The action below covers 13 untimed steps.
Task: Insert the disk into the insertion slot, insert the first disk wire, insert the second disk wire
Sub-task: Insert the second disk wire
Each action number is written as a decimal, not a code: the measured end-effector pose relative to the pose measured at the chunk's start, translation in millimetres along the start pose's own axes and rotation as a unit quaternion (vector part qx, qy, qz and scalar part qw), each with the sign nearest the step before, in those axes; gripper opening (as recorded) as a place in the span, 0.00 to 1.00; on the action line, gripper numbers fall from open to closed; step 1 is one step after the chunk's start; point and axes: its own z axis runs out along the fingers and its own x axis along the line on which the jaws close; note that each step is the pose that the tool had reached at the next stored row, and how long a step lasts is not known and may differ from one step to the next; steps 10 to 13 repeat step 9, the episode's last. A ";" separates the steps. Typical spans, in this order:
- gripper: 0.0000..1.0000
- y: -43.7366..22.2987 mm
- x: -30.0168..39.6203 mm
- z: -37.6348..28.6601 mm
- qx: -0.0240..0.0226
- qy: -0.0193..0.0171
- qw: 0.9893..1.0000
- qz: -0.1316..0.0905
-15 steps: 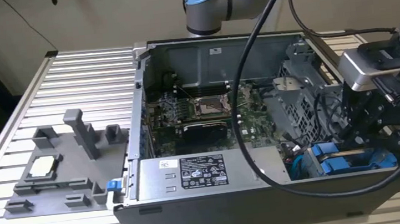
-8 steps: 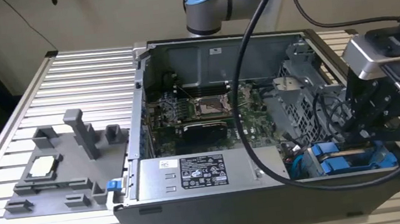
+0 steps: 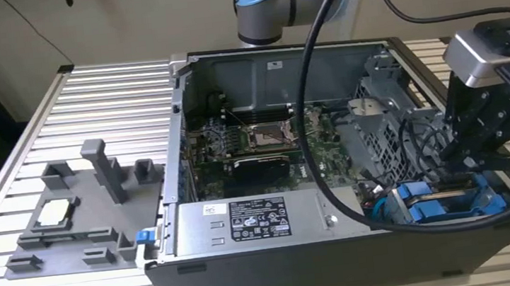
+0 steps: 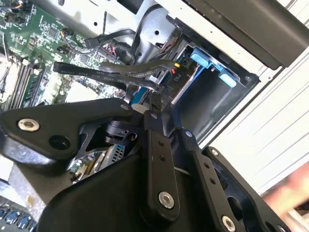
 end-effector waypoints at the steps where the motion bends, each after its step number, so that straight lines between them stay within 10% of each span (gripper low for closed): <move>1: 0.24 0.0 0.0 0.0 0.000 0.000 1.000 0.000; 13: 0.24 0.0 0.0 -0.1 0.000 -0.001 1.000 0.000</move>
